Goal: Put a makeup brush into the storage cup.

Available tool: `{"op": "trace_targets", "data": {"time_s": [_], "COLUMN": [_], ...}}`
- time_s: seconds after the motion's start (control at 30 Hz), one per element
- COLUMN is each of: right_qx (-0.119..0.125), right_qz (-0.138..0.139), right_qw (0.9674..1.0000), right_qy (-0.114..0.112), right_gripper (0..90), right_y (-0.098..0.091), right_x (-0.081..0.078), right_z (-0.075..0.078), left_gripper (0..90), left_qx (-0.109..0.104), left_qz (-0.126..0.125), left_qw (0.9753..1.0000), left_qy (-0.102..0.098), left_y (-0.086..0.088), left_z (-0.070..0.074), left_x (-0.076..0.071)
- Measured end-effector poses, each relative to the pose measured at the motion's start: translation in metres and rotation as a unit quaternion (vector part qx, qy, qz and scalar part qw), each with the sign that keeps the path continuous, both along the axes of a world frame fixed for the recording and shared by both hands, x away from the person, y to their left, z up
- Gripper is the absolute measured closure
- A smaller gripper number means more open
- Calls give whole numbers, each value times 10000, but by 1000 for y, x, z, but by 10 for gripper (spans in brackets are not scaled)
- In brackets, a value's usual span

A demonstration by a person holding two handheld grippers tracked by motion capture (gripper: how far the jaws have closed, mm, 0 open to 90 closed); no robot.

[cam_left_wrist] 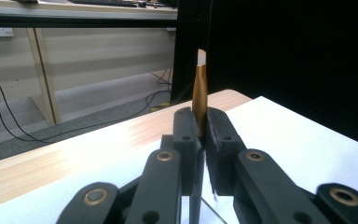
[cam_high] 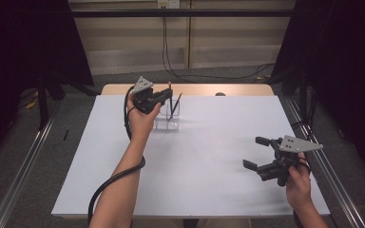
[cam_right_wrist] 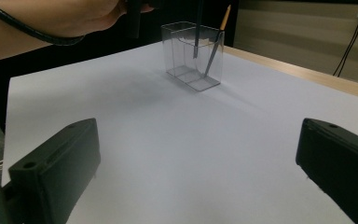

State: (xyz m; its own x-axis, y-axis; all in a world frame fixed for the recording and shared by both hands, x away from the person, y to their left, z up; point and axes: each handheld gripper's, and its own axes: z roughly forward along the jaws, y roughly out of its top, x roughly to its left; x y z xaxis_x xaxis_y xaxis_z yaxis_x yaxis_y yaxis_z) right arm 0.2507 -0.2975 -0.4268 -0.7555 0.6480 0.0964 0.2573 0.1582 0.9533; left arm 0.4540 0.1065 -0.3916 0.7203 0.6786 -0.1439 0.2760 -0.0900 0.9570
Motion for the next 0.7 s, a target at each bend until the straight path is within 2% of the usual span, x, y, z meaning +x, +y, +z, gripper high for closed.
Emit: {"op": "trace_targets", "data": {"time_s": [0.7], "right_qx": [11], "right_qz": [26], "right_qw": [10000], "right_qy": [-24], "right_gripper": [0], "right_y": [0], "right_x": [0], "right_z": [0], "left_gripper": [825], "left_qx": [-33], "left_qz": [-67], "left_qw": [10000], "left_qy": [66], "left_y": [-1], "left_z": [-1], "left_x": [0]}}
